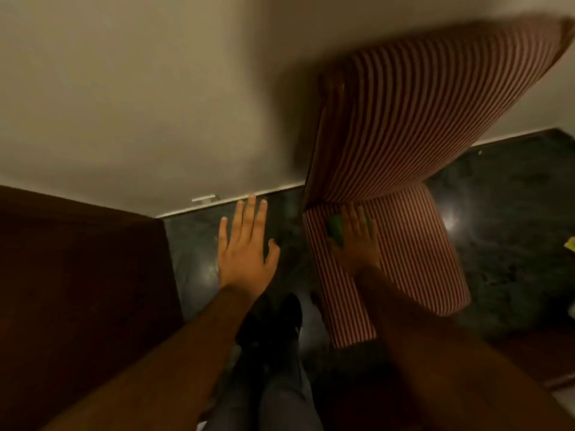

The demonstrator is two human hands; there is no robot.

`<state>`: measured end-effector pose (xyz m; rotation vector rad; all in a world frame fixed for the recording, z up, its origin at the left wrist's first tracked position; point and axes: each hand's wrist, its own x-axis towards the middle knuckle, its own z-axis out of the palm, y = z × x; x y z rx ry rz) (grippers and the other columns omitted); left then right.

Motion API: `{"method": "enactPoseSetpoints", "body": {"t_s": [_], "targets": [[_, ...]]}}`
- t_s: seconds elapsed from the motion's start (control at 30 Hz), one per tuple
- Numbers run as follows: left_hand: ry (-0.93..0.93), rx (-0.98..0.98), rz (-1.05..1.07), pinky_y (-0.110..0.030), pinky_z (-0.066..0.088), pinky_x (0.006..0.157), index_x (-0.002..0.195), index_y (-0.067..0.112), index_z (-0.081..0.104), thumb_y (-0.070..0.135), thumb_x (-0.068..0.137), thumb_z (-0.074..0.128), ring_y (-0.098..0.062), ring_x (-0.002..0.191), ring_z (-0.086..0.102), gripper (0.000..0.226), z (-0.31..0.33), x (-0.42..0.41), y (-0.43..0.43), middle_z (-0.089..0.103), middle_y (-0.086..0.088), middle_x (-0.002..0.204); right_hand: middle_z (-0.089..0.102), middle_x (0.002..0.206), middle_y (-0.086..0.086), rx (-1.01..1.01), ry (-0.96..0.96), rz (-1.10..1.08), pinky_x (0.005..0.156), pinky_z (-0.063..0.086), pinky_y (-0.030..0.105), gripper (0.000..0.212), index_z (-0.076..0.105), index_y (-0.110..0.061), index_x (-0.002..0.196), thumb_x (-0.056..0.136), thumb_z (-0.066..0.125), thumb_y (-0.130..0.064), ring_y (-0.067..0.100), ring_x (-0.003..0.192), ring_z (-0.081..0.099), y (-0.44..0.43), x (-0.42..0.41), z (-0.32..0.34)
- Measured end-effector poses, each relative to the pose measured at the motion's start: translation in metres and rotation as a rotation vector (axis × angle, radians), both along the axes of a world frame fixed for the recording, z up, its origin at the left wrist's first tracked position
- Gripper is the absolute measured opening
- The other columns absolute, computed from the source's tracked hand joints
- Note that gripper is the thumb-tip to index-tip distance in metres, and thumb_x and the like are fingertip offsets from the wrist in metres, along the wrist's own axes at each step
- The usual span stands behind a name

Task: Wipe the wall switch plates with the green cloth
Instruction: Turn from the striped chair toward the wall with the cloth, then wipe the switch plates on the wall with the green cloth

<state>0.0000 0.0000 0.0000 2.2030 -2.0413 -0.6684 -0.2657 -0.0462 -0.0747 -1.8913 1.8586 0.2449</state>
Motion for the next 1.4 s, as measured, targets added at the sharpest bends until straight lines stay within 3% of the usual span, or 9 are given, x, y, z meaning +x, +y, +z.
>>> {"method": "enactPoseSetpoints", "body": {"t_s": [0.17, 0.47, 0.73, 0.87, 0.97, 1.1, 1.23, 1.27, 1.4], "targets": [[-0.051, 0.070, -0.034, -0.044, -0.018, 0.141, 0.183, 0.029, -0.006, 0.045, 0.116, 0.048, -0.018, 0.178, -0.016, 0.088, -0.035, -0.001, -0.004, -0.017, 0.006, 0.191, -0.006, 0.179, 0.007, 0.142, 0.055, 0.045, 0.134, -0.003, 0.050, 0.090, -0.005, -0.014, 0.169, 0.108, 0.050, -0.049, 0.028, 0.167, -0.008, -0.002, -0.011, -0.034], [-0.030, 0.013, -0.012, -0.047, -0.008, 0.144, 0.184, 0.028, 0.006, 0.048, 0.110, 0.039, -0.018, 0.179, -0.008, 0.084, -0.038, 0.008, -0.003, -0.004, 0.005, 0.193, 0.011, 0.178, 0.009, 0.108, -0.121, 0.069, 0.135, 0.012, 0.046, 0.074, 0.015, -0.014, 0.169, 0.107, 0.057, -0.012, 0.029, 0.166, 0.007, -0.028, -0.029, -0.043], [-0.087, -0.115, 0.054, -0.043, -0.014, 0.144, 0.181, 0.032, -0.012, 0.055, 0.108, 0.027, -0.011, 0.174, -0.026, 0.085, 0.059, 0.035, -0.027, -0.020, 0.010, 0.189, 0.037, 0.165, 0.021, -0.188, -0.418, 0.127, 0.126, 0.032, 0.065, 0.073, 0.043, 0.001, 0.155, 0.086, 0.067, 0.007, 0.049, 0.154, 0.034, -0.019, 0.059, 0.063], [-0.077, -0.157, 0.115, -0.047, -0.014, 0.145, 0.177, 0.034, -0.021, 0.051, 0.114, 0.036, -0.013, 0.173, -0.029, 0.086, 0.121, 0.052, -0.045, -0.030, 0.012, 0.185, 0.023, 0.170, 0.006, -0.337, -0.547, 0.120, 0.135, 0.018, 0.047, 0.097, 0.036, -0.006, 0.161, 0.073, 0.070, 0.019, 0.025, 0.164, 0.013, -0.042, 0.112, 0.143], [-0.072, -0.252, 0.152, -0.048, -0.010, 0.146, 0.178, 0.033, -0.014, 0.050, 0.114, 0.034, -0.015, 0.175, -0.025, 0.082, 0.168, 0.068, -0.050, -0.024, 0.010, 0.187, 0.026, 0.171, 0.003, -0.465, -0.631, 0.189, 0.135, 0.003, 0.028, 0.094, 0.038, -0.006, 0.161, 0.074, 0.065, 0.013, 0.011, 0.166, 0.002, -0.061, 0.145, 0.212], [-0.063, -0.316, 0.227, -0.046, -0.015, 0.144, 0.178, 0.034, -0.013, 0.057, 0.108, 0.018, -0.011, 0.174, -0.028, 0.080, 0.230, 0.094, -0.046, -0.027, 0.011, 0.187, 0.030, 0.171, 0.003, -0.599, -0.732, 0.245, 0.135, 0.003, 0.025, 0.073, 0.035, -0.010, 0.162, 0.090, 0.046, -0.017, 0.023, 0.163, 0.018, -0.069, 0.180, 0.303], [-0.216, -0.575, 0.323, -0.054, 0.016, 0.134, 0.179, 0.015, 0.033, 0.048, 0.105, 0.042, -0.034, 0.174, 0.028, 0.082, 0.277, 0.128, -0.039, 0.024, -0.014, 0.187, 0.031, 0.173, 0.004, -0.747, -0.758, 0.299, 0.134, 0.017, 0.043, 0.067, 0.035, -0.012, 0.162, 0.100, 0.059, -0.026, 0.015, 0.165, 0.014, -0.066, 0.208, 0.368], [-0.238, -0.637, 0.336, -0.055, 0.019, 0.132, 0.176, 0.013, 0.036, 0.048, 0.104, 0.045, -0.034, 0.171, 0.031, 0.081, 0.286, 0.136, -0.039, 0.024, -0.014, 0.186, 0.030, 0.173, 0.003, -0.793, -0.764, 0.323, 0.134, 0.019, 0.044, 0.068, 0.036, -0.011, 0.162, 0.100, 0.060, -0.027, 0.016, 0.165, 0.016, -0.064, 0.214, 0.378], [-0.283, -0.832, 0.348, -0.051, 0.007, 0.137, 0.184, 0.022, 0.002, 0.052, 0.105, 0.042, -0.023, 0.179, -0.008, 0.093, 0.336, 0.177, -0.052, -0.014, -0.002, 0.190, 0.026, 0.175, -0.002, -0.946, -0.784, 0.432, 0.131, 0.025, 0.051, 0.066, 0.034, -0.011, 0.161, 0.101, 0.055, -0.027, 0.024, 0.164, 0.022, -0.061, 0.249, 0.415]]}}
